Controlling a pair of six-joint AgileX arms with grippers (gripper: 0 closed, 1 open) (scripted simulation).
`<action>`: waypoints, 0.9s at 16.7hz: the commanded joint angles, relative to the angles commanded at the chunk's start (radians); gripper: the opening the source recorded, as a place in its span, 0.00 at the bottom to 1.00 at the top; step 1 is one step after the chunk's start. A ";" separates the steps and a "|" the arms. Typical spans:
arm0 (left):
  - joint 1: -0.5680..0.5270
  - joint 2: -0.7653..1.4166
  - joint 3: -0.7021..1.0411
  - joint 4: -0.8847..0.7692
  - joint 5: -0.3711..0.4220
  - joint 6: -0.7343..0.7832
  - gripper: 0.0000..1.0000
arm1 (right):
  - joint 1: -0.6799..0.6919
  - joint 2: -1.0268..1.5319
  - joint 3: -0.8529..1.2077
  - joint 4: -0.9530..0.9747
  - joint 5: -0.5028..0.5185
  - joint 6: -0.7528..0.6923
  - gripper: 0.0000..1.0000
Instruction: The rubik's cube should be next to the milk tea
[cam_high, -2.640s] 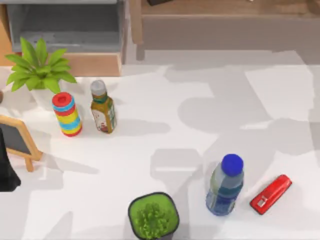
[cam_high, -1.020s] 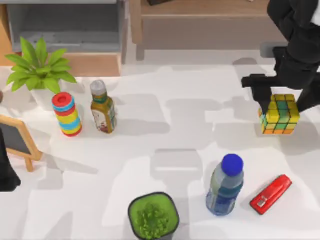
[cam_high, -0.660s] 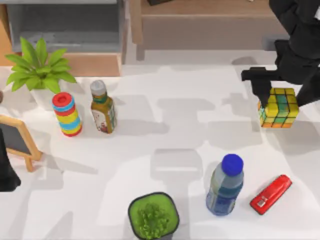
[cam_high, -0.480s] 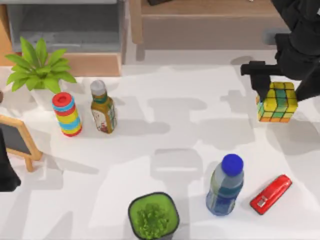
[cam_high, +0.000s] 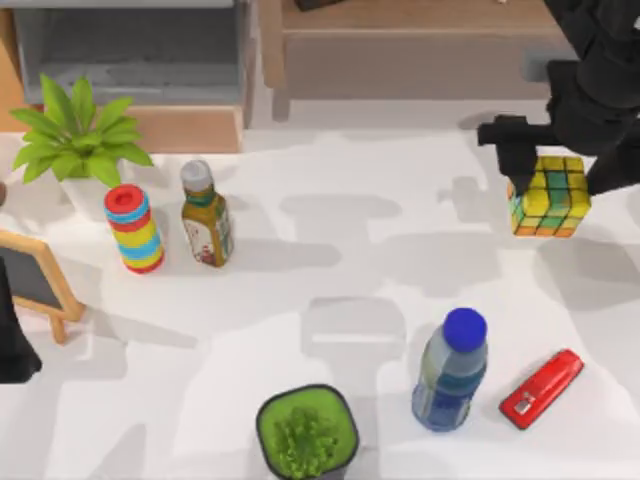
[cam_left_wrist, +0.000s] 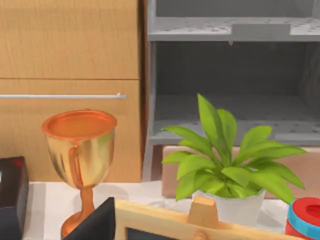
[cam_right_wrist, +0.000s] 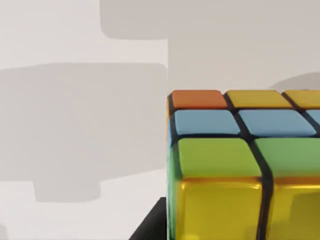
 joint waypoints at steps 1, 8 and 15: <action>0.000 0.000 0.000 0.000 0.000 0.000 1.00 | -0.002 0.009 -0.002 0.001 0.001 -0.006 0.00; 0.000 0.000 0.000 0.000 0.000 0.000 1.00 | -0.027 0.087 -0.036 0.003 -0.003 -0.037 0.00; 0.000 0.000 0.000 0.000 0.000 0.000 1.00 | -0.028 0.093 -0.043 0.003 -0.004 -0.038 0.15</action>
